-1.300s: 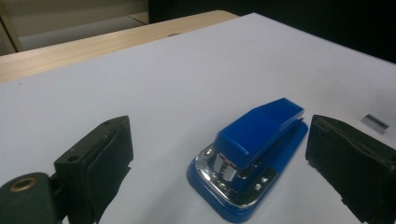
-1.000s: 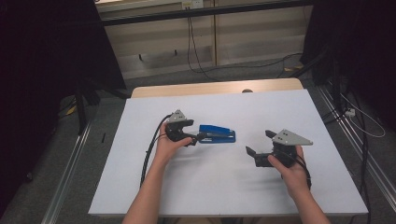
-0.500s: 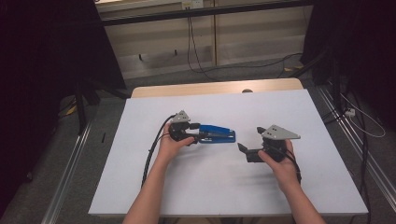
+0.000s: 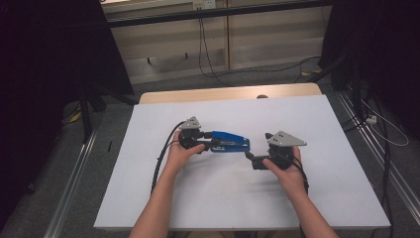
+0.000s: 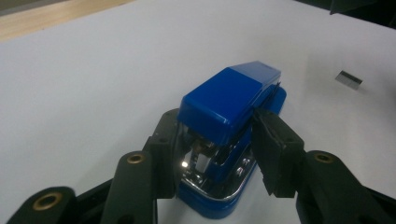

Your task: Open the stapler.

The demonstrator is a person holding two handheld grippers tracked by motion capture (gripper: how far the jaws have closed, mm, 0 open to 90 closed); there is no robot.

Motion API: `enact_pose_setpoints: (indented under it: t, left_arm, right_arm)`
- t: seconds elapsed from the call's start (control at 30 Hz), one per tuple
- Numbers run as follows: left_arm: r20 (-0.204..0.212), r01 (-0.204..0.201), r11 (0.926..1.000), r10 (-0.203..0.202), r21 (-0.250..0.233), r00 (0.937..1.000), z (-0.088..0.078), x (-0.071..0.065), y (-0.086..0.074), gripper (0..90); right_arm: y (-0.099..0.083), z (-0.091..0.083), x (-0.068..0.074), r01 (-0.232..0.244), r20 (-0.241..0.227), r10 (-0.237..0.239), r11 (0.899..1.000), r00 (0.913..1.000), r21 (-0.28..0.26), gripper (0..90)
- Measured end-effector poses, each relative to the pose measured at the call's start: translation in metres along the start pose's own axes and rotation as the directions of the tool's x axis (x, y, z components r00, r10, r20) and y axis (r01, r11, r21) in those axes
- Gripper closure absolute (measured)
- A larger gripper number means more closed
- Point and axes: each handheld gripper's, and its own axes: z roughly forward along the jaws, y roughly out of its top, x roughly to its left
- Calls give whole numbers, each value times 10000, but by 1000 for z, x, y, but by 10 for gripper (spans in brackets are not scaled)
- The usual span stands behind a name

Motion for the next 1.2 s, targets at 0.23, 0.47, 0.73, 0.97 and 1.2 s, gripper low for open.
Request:
enact_pose_setpoints:
  t: [0.23, 0.47, 0.73, 0.97, 1.2]
  left_arm:
    - [-78, 265, 9996, -265, 32, 9996, -3, 0, 3, 565]
    - [185, 701, 9957, -691, -599, 9974, -7, 1, 8, 621]
    - [214, 488, 9949, -471, -883, 9987, -11, -9, 24, 638]
    - [161, 446, 9946, -433, -934, 9989, -10, -10, 25, 637]
    - [57, 510, 9944, -507, -923, 9987, -10, -11, 27, 636]
  right_arm:
    - [3, 22, 13, -111, -145, 118, 9987, 9998, 488, 117]
    - [4, 36, 25, 176, -712, -100, 9941, 9974, 1070, 626]
    - [8, 53, 33, 2, -967, 117, 9926, 9952, 1214, 900]
    - [16, 63, 42, -233, -786, 312, 9948, 9964, 994, 900]
    - [17, 76, 47, -587, -361, 626, 9934, 9974, 988, 900]
